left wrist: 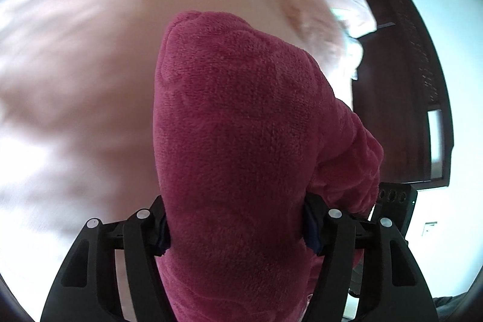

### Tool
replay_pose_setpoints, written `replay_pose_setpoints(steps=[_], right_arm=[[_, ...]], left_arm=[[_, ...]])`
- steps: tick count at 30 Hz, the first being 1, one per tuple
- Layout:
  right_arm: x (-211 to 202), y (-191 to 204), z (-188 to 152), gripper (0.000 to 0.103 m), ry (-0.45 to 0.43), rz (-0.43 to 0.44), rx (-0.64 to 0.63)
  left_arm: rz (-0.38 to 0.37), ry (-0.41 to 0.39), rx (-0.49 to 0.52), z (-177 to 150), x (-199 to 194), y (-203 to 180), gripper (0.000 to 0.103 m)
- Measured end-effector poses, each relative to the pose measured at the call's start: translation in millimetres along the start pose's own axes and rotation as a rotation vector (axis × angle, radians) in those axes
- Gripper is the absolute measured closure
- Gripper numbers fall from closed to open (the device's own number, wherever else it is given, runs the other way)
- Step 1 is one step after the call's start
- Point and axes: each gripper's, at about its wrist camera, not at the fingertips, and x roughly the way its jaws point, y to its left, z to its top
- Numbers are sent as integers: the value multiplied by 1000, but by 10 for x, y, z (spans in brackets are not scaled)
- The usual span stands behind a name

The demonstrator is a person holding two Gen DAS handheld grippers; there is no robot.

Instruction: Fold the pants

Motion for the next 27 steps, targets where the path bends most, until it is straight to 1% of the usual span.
replay_pose_setpoints(steps=[2,5,7,10,11,12,13,19,20,22,23,24,26,27], right_arm=[[-201,-208,157,61,-53,-32,12],[-415,-499,354,61,-100,-67,36],[-529,-740,494,61,-120,-81,60],[-583,-1104,590,61,-133,-95,111],[-538,-1202,615,61,-132,-105,127],[-452,-1182,647,61,-131,-114,134],[-439,-1253,669,61,-129,-121,142],[-257,-1614,742,61,-97,-134,182],[-239,-1650,731,60,-94,-133,186],[-190,-1674,733,57,-93,-132,194],[-155,-1559,777,55,-94,-139,197],[-87,-1478,886,54,-95,-144,201],[-22,-1267,873,48,-92,-173,205],[6,-1145,1010,48,-93,-187,201]], left_arm=[[-18,6,39,221,245,-284,38],[-26,23,96,523,643,-688,38],[-20,37,129,688,903,-893,38],[6,58,159,908,1239,-1116,38],[20,66,167,965,1356,-1165,38],[31,73,171,995,1441,-1180,38],[42,81,175,1013,1505,-1176,38],[115,108,160,1109,1898,-1049,38],[129,109,158,1111,1938,-1015,37],[157,112,161,1126,2002,-983,32],[165,113,164,1120,2032,-985,30],[177,112,166,1130,2049,-998,26],[210,111,185,1148,2063,-1058,23],[234,113,200,1152,2061,-1102,21]])
